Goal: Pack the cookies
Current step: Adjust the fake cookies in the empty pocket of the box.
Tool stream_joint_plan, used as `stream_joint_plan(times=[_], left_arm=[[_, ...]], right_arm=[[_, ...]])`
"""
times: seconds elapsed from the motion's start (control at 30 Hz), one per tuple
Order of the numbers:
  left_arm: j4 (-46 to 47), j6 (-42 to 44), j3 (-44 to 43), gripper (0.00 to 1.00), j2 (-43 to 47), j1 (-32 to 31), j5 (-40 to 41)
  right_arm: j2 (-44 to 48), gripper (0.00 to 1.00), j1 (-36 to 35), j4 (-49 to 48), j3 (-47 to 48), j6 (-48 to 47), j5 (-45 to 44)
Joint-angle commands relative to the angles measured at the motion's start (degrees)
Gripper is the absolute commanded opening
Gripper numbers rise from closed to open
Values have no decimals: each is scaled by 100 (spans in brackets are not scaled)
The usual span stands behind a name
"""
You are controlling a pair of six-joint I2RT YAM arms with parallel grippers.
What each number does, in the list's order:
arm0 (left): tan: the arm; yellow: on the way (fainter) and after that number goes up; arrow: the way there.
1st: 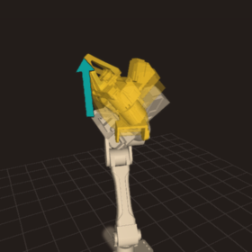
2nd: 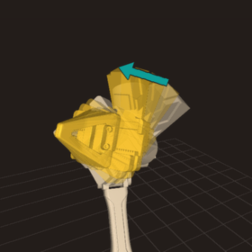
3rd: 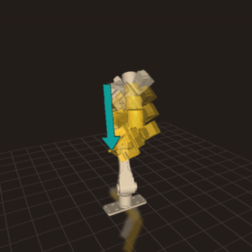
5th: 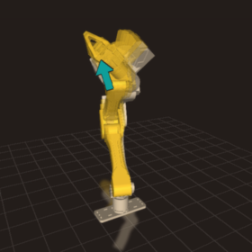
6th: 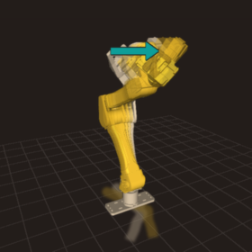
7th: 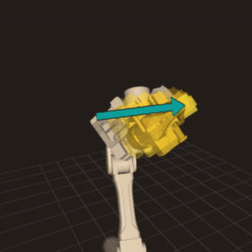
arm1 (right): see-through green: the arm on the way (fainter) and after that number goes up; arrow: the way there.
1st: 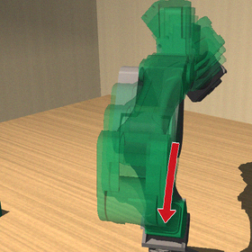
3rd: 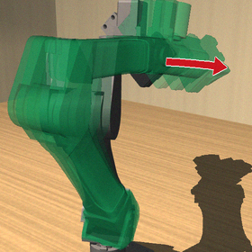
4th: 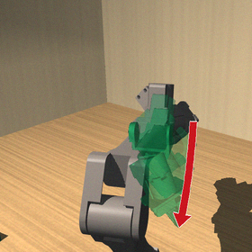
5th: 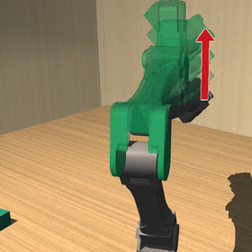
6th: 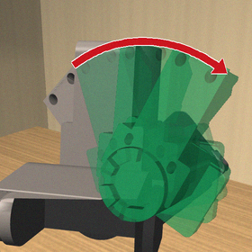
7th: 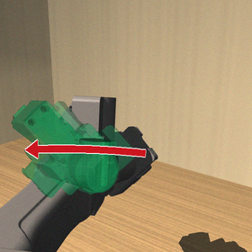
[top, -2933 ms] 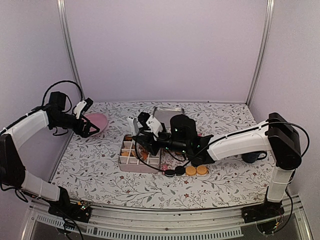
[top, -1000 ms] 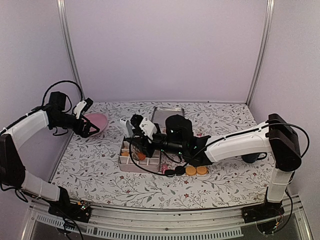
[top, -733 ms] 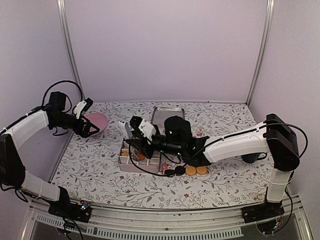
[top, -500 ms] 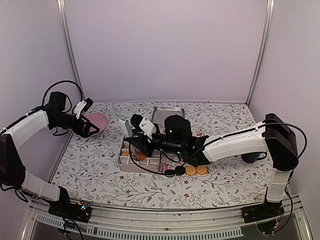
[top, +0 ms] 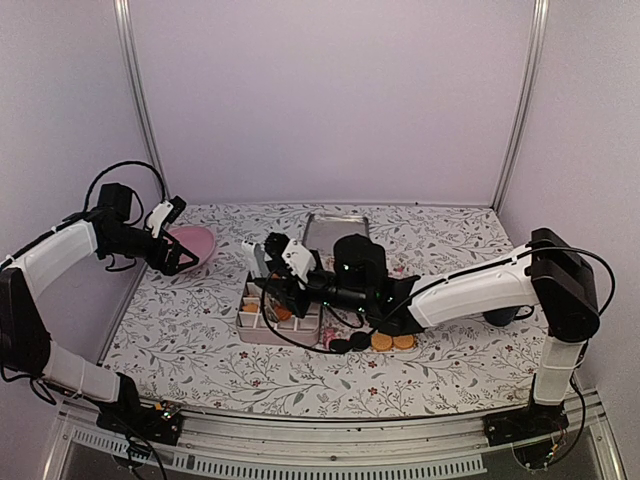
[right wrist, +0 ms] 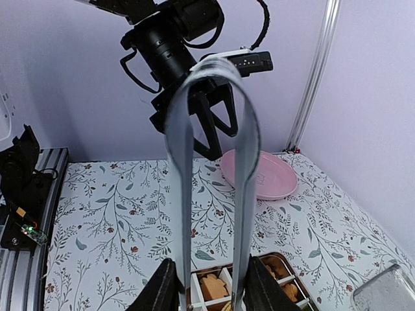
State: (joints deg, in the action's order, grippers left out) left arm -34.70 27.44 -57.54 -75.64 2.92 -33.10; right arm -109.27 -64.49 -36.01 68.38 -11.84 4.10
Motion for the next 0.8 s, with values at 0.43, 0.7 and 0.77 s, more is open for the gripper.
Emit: stream_joint_plan(times=[0.43,0.7,0.77], left_arm=[[-2,61,-32,99,113,26,23],[-2,55,-29,99,115,25,5],[-2,42,-38,99,112,29,0]], right_arm=[[46,33,-133,79,-123,-562,-584],[116,31,-105,20,36,-508,-750],[116,31,-68,23,52,-506,-748]])
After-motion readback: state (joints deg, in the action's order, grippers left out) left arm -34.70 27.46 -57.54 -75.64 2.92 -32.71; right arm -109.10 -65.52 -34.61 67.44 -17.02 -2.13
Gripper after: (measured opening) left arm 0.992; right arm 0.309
